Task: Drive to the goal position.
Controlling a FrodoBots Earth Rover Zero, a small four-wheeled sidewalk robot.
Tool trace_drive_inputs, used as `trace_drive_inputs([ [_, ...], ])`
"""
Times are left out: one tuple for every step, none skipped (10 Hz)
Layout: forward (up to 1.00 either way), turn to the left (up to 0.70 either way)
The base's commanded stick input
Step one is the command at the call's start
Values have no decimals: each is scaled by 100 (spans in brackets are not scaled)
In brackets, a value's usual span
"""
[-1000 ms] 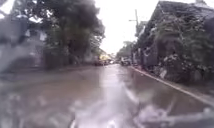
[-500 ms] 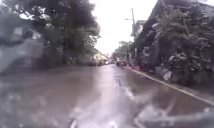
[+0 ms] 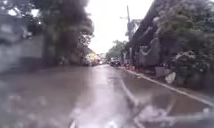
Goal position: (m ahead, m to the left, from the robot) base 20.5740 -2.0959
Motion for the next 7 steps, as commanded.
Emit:
trace_drive_inputs([
  [100,0],
  [100,0],
  [100,0],
  [100,1],
  [100,25],
  [100,27],
  [100,0],
])
